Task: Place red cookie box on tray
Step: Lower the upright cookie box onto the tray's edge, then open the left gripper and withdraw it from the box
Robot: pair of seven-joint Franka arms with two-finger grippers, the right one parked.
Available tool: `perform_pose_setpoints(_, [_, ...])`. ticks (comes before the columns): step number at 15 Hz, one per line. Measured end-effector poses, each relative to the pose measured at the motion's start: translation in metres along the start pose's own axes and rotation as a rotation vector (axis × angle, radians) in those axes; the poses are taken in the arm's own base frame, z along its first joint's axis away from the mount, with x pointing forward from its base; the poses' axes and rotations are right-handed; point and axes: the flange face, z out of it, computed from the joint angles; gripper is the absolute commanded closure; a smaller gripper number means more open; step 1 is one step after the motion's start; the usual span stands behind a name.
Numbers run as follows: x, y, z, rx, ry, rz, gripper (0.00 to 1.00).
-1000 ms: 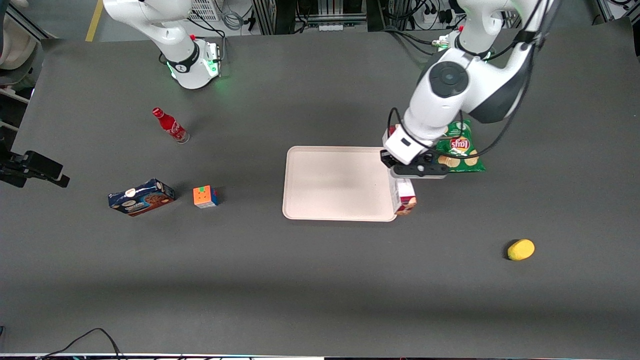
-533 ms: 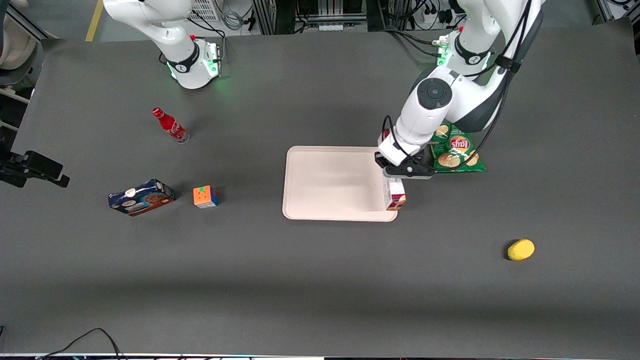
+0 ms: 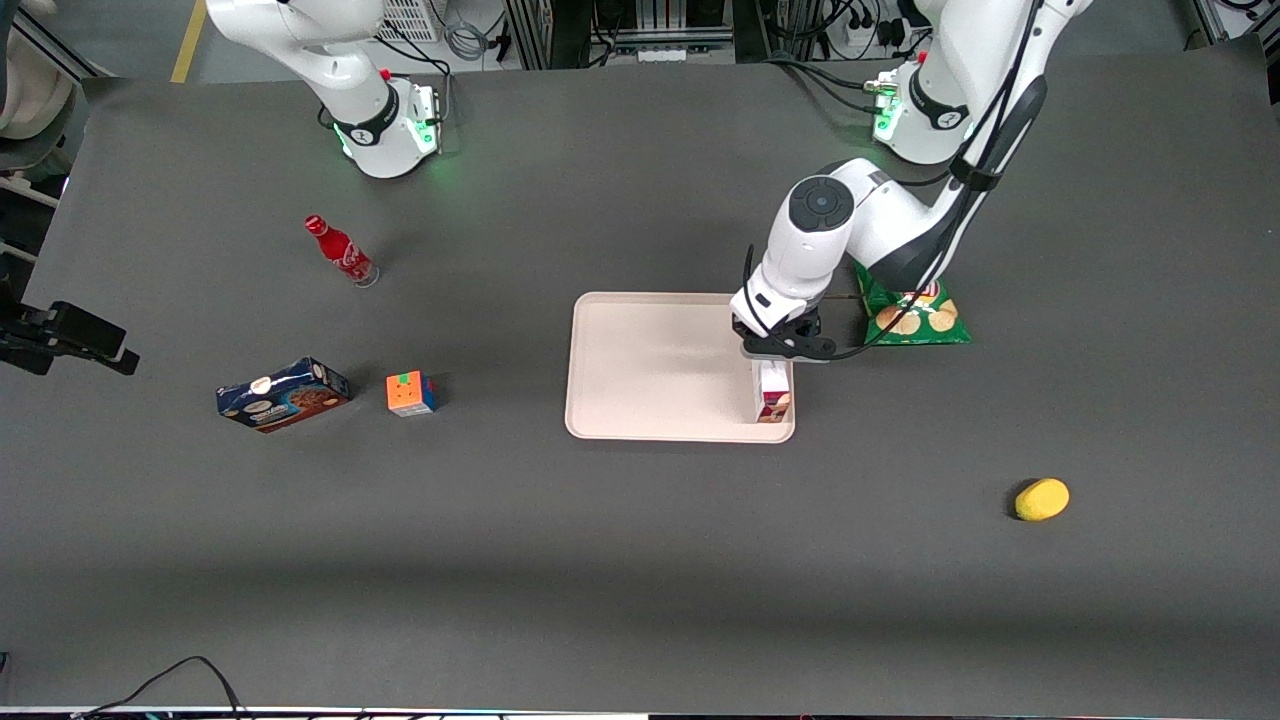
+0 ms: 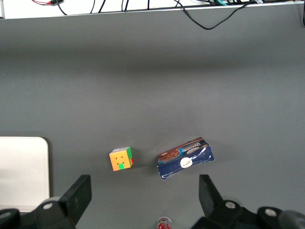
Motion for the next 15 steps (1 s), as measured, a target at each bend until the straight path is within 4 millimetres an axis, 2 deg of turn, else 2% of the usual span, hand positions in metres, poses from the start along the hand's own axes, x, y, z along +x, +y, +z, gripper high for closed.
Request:
perform_pose_setpoints(10, [0.008,-0.011,0.015,-0.012,0.015,-0.013,1.0])
perform_pose_setpoints(13, [0.008,-0.01,0.021,-0.017,0.009,-0.012,0.54])
perform_pose_setpoints(14, [0.008,-0.011,0.022,-0.016,0.009,-0.013,0.32])
perform_pose_setpoints(15, [0.009,-0.011,0.023,-0.016,0.009,-0.014,0.0])
